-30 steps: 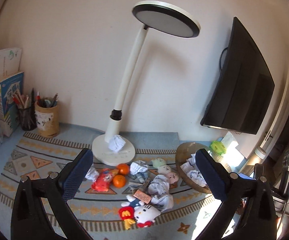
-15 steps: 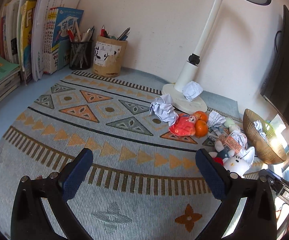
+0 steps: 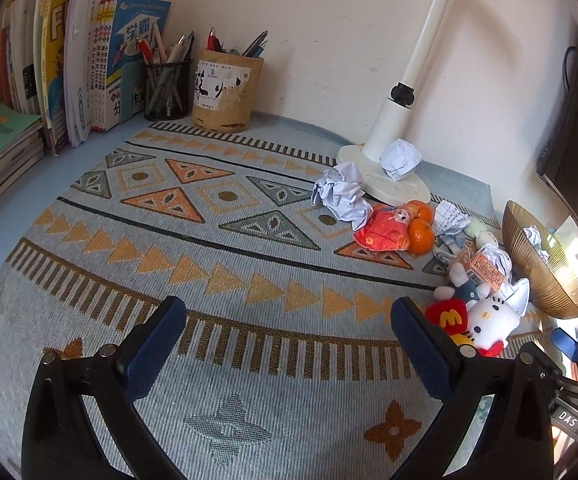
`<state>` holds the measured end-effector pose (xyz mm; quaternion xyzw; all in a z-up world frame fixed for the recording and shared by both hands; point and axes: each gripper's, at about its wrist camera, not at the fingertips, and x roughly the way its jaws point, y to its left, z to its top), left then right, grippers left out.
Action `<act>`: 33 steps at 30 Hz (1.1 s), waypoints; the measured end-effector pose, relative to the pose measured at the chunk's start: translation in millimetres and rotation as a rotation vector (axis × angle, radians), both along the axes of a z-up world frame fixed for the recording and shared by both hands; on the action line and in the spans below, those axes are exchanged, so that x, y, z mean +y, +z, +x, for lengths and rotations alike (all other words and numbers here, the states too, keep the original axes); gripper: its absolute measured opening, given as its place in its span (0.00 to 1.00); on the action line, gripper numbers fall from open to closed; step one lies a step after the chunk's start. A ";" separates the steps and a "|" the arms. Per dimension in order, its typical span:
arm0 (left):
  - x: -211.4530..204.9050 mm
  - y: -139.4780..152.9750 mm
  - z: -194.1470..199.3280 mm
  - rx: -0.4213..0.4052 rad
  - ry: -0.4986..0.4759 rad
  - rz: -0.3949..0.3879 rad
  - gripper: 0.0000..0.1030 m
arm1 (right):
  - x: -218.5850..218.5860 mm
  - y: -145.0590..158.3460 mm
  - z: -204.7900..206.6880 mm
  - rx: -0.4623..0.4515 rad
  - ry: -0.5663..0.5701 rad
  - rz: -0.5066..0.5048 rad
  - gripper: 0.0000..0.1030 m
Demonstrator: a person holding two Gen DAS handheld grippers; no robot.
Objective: Organize objects
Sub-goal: 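Move both open grippers back toward the remaining items, then grasp the paper ball on the lamp base with the right gripper while the left grasps another paper ball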
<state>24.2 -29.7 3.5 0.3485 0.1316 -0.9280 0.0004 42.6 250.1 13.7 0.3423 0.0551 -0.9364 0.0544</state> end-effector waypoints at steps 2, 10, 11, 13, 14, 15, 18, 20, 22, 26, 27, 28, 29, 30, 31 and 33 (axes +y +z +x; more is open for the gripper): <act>-3.0 -0.9 -0.4 -0.004 0.005 0.016 0.99 | 2.1 0.0 -0.7 -0.003 0.001 -0.009 0.89; -10.6 -3.9 -1.1 -0.017 0.021 0.062 0.99 | 2.2 -1.5 -2.8 -0.022 0.001 -0.017 0.90; -10.7 -4.0 -1.0 -0.017 0.022 0.062 0.99 | 1.2 -1.9 -2.8 -0.024 0.003 -0.014 0.90; -10.5 -4.1 -0.8 -0.016 0.022 0.061 0.99 | -0.3 -2.2 -2.5 -0.026 0.003 -0.008 0.90; -10.4 -4.1 -0.7 -0.016 0.023 0.060 0.99 | -0.3 -2.4 -2.6 -0.027 0.003 -0.007 0.91; -10.3 -4.1 -0.7 -0.017 0.022 0.060 0.99 | -0.3 -2.5 -2.8 -0.028 0.003 -0.007 0.91; -11.1 -4.0 -0.6 -0.017 0.020 0.064 0.99 | 0.1 -3.1 -3.4 -0.031 0.004 -0.009 0.91; -11.7 -4.2 -1.3 -0.019 0.018 0.068 0.99 | -0.2 -3.7 -3.7 -0.034 0.004 -0.008 0.91; -12.1 -4.3 -1.6 -0.020 0.017 0.072 0.99 | -0.6 -3.7 -3.9 -0.035 0.005 -0.007 0.91; -12.0 -4.2 -1.5 -0.020 0.017 0.072 0.99 | -0.8 -3.8 -4.3 -0.039 0.008 -0.012 0.91; -11.9 -4.2 -1.4 -0.021 0.019 0.072 0.99 | -0.4 -3.4 -4.3 -0.041 0.012 -0.017 0.91; -11.8 -4.2 -1.6 -0.024 0.025 0.066 0.99 | -0.1 -2.6 -4.1 -0.046 0.025 -0.029 0.91; -11.2 -3.7 -2.9 -0.032 0.025 0.059 0.99 | 1.2 -1.4 -4.3 -0.057 0.046 -0.052 0.91; -11.7 -2.9 -4.9 -0.042 0.008 0.065 0.99 | 3.3 1.0 -5.2 -0.073 0.064 -0.082 0.91; -13.0 -1.4 -7.0 -0.050 -0.013 0.078 0.99 | 4.5 5.8 -6.5 -0.090 0.078 -0.110 0.91; -13.9 9.3 -10.8 -0.049 -0.039 0.068 0.99 | 5.2 25.2 -12.0 -0.093 0.098 -0.154 0.91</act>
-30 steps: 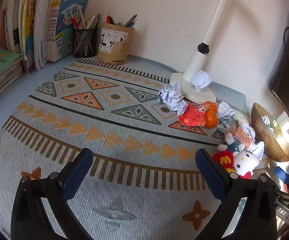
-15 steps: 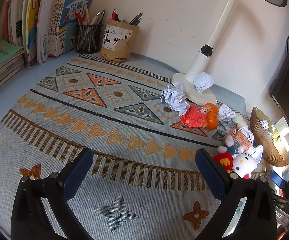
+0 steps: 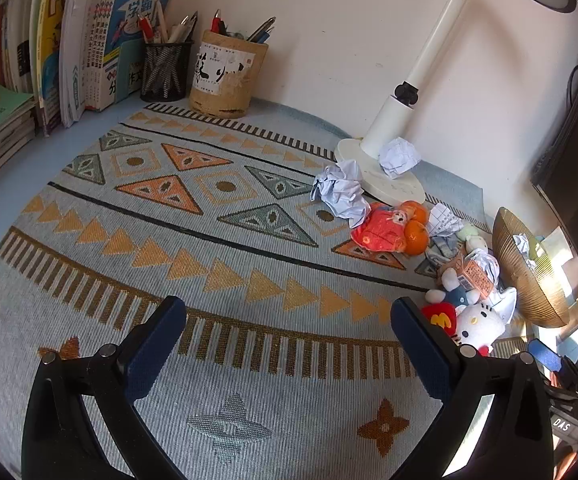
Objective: Organize objects
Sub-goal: 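Grasp the paper ball on the lamp base with the right gripper while the left grasps another paper ball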
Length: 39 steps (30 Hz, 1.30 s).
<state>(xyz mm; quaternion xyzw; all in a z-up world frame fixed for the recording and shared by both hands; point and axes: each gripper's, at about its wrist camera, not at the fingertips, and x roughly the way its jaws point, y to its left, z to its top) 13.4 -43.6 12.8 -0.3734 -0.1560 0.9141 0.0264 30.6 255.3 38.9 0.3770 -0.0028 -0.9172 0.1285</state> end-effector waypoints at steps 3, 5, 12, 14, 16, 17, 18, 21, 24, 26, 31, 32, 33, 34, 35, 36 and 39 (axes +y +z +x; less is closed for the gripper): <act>3.5 29.6 -13.9 0.047 -0.048 -0.079 0.99 | -5.3 39.3 -21.6 0.025 0.031 -0.065 0.91; 8.5 45.0 -31.6 0.053 -0.080 -0.128 0.99 | -13.0 58.1 -47.1 0.014 0.043 -0.099 0.91; 22.3 36.7 -114.3 -0.022 -0.140 -0.103 0.99 | -36.7 44.4 -173.6 -0.168 0.019 -0.206 0.91; 29.1 25.3 -134.3 -0.047 -0.152 -0.107 0.99 | -39.3 28.5 -206.9 -0.245 0.014 -0.272 0.91; 37.2 12.5 -150.0 -0.068 -0.177 -0.123 0.99 | -43.4 13.0 -237.0 -0.312 0.017 -0.348 0.91; 40.3 6.3 -156.3 -0.082 -0.188 -0.124 0.98 | -45.8 6.7 -249.6 -0.336 0.014 -0.376 0.91; 42.2 1.8 -160.9 -0.088 -0.200 -0.114 0.97 | -49.2 1.7 -260.5 -0.349 0.011 -0.394 0.91; 41.7 -6.0 -170.3 -0.081 -0.210 -0.076 0.93 | -64.7 -4.6 -282.7 -0.333 0.017 -0.375 0.91; 37.7 -15.1 -180.0 -0.103 -0.212 -0.045 0.76 | -78.0 -11.8 -295.1 -0.306 -0.007 -0.319 0.91; 36.7 -22.9 -184.8 -0.141 -0.229 -0.027 0.67 | -83.7 -17.1 -299.3 -0.295 -0.003 -0.307 0.88; 44.5 -16.5 -176.0 -0.083 -0.262 -0.058 0.41 | -98.2 -15.3 -293.6 -0.271 0.040 -0.222 0.40; 46.5 -14.2 -173.2 -0.074 -0.265 -0.073 0.40 | -98.5 -7.0 -286.4 -0.243 0.043 -0.207 0.40; 46.5 -11.4 -169.2 -0.065 -0.269 -0.078 0.40 | -96.7 2.4 -277.9 -0.215 0.048 -0.197 0.40; 46.3 -7.5 -164.5 -0.059 -0.277 -0.074 0.40 | -92.6 13.1 -268.6 -0.187 0.048 -0.190 0.40; 45.3 -1.6 -159.0 -0.049 -0.281 -0.070 0.40 | -87.8 25.1 -258.3 -0.162 0.048 -0.190 0.40; 44.0 5.7 -151.1 -0.032 -0.281 -0.069 0.40 | -80.6 38.0 -246.2 -0.140 0.055 -0.199 0.40; 38.3 30.9 -121.6 0.016 -0.271 -0.057 0.40 | -65.7 76.2 -199.9 -0.064 0.074 -0.212 0.40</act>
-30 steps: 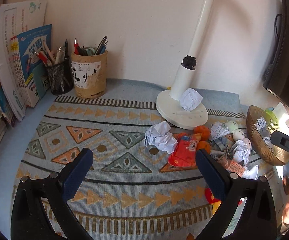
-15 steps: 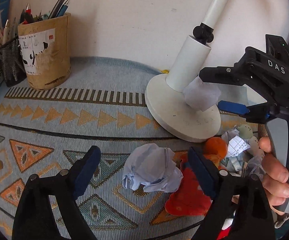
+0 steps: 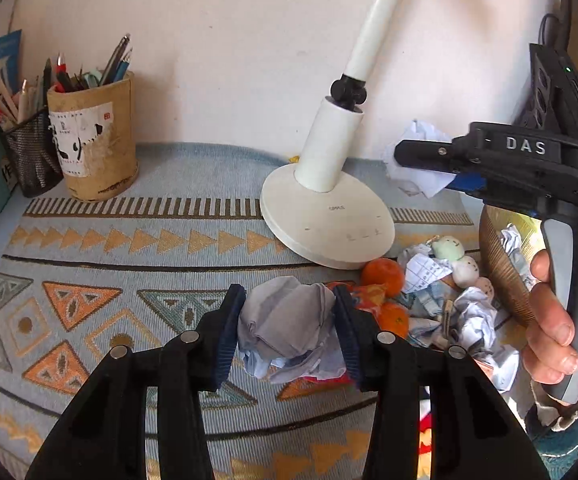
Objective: Organize objects
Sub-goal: 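Grasp the paper ball on the lamp base with the right gripper while the left grasps another paper ball, then carry both paper balls over the gold bowl and open both grippers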
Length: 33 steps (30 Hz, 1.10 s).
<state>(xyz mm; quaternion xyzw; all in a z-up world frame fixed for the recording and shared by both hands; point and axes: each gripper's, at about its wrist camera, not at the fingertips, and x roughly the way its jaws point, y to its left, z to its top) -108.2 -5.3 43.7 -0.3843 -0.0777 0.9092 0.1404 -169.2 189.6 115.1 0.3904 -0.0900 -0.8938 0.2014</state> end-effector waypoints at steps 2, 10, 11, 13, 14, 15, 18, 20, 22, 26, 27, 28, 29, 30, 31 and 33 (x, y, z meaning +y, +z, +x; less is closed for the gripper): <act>-3.6 16.0 23.5 0.034 0.008 0.022 0.40 | 13.7 19.4 39.0 0.043 0.018 -0.018 0.40; 9.8 14.8 121.8 0.089 0.011 0.059 0.40 | 77.7 -5.8 202.8 0.126 -0.024 0.086 0.41; 15.8 7.1 128.4 0.080 0.007 0.049 0.40 | 83.9 -19.6 213.3 0.106 -0.025 0.087 0.41; 27.4 -7.0 140.6 0.059 -0.002 0.037 0.40 | 97.3 -44.7 228.2 0.050 -0.031 0.088 0.41; 33.5 -12.6 144.8 0.069 0.003 0.016 0.40 | 103.9 -55.1 232.9 0.033 -0.042 0.106 0.41; 38.3 -16.3 148.4 0.083 0.009 -0.010 0.40 | 104.5 -64.6 234.8 0.025 -0.052 0.137 0.41; 44.7 -25.3 154.6 0.100 0.024 -0.044 0.41 | 99.7 -81.3 241.3 0.013 -0.061 0.238 0.41; 44.1 -32.1 152.1 0.073 0.019 -0.061 0.41 | 101.8 -89.2 248.1 0.016 -0.055 0.257 0.41; 39.2 -34.3 148.3 0.059 0.012 -0.033 0.41 | 99.6 -96.7 252.8 0.009 -0.054 0.280 0.41; 34.3 -37.8 145.5 0.031 0.010 0.009 0.41 | 98.3 -101.4 266.9 0.023 -0.033 0.295 0.48; 34.9 -37.7 146.0 0.032 0.009 0.008 0.41 | 98.8 -100.4 272.0 0.032 -0.018 0.288 0.54; 36.8 -37.4 148.2 0.038 0.006 0.001 0.41 | 99.5 -99.8 277.1 0.041 -0.009 0.284 0.59; 39.0 -36.9 149.3 0.044 0.001 -0.006 0.42 | 98.6 -98.8 283.1 0.052 -0.002 0.284 0.67; 40.7 -36.3 150.4 0.049 -0.005 -0.012 0.43 | 98.3 -98.2 288.0 0.059 0.010 0.283 0.68; 42.3 -36.0 151.0 0.053 -0.011 -0.018 0.43 | 98.1 -97.9 291.9 0.060 0.024 0.277 0.68; 43.4 -36.0 151.1 0.054 -0.014 -0.024 0.43 | 97.5 -98.2 296.5 0.060 0.032 0.274 0.68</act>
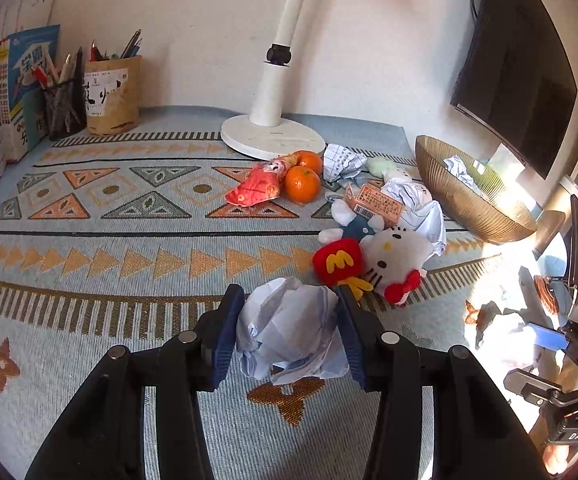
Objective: Organize objects
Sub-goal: 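Carry both paper balls over the gold bowl and open both grippers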
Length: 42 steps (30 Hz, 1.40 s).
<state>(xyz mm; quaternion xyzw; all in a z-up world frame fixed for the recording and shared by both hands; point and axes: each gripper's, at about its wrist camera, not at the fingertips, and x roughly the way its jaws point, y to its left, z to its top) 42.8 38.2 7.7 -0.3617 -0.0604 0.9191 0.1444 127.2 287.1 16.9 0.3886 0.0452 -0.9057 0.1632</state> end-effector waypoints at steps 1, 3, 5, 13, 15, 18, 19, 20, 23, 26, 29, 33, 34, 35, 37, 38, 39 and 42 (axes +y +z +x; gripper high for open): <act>-0.4 -0.1 0.0 -0.001 -0.001 0.003 0.43 | -0.3 -0.9 0.5 -0.002 -0.004 0.005 0.70; -2.1 -0.1 -0.1 0.000 0.000 0.013 0.43 | -1.2 -2.9 1.1 -0.013 0.000 -0.011 0.73; -3.0 0.3 0.2 0.003 -0.001 0.021 0.43 | 0.1 -3.4 0.8 -0.010 -0.012 -0.037 0.73; -1.7 0.1 0.4 0.002 -0.005 0.017 0.43 | 11.6 -13.3 -22.0 -0.054 -0.095 -0.121 0.78; -1.9 0.1 0.4 0.001 -0.004 0.016 0.43 | 11.2 -17.2 -23.6 -0.060 -0.096 -0.131 0.76; -0.9 0.6 0.2 0.000 -0.002 0.008 0.43 | 16.5 -22.3 -26.8 -0.086 -0.106 -0.189 0.47; -0.3 0.7 0.1 -0.001 -0.002 0.003 0.43 | 18.5 -24.4 -27.9 -0.100 -0.105 -0.223 0.41; 0.8 0.9 0.2 -0.001 -0.001 -0.004 0.43 | 20.0 -25.0 -27.1 -0.100 -0.109 -0.241 0.38; 7.4 4.2 1.9 0.005 0.009 -0.039 0.42 | 23.5 -14.5 -22.4 -0.073 -0.112 -0.245 0.37; 23.1 25.1 3.0 0.023 -0.028 -0.042 0.42 | 38.7 22.3 -23.0 0.006 -0.123 -0.241 0.37; 48.9 71.6 -3.3 0.094 -0.100 -0.011 0.42 | 67.2 77.1 -28.0 0.146 -0.196 -0.232 0.37; 98.4 129.2 -32.7 0.148 -0.197 0.039 0.42 | 113.9 134.2 -48.0 0.296 -0.393 -0.198 0.37; 113.2 138.2 -42.3 0.155 -0.217 0.046 0.42 | 124.2 141.2 -57.2 0.304 -0.456 -0.172 0.37; 129.1 144.3 -52.0 0.161 -0.231 0.045 0.42 | 133.4 145.2 -67.6 0.297 -0.511 -0.151 0.37; 161.0 146.3 -73.2 0.151 -0.260 0.040 0.42 | 151.7 145.2 -90.8 0.256 -0.587 -0.126 0.37; 176.3 143.5 -84.4 0.131 -0.275 0.045 0.42 | 159.9 142.8 -100.4 0.238 -0.617 -0.116 0.37; 188.9 139.6 -94.7 0.110 -0.289 0.061 0.42 | 166.6 139.4 -109.7 0.222 -0.633 -0.109 0.37; 222.6 124.6 -117.2 0.070 -0.319 0.088 0.42 | 183.3 128.1 -130.9 0.179 -0.656 -0.110 0.37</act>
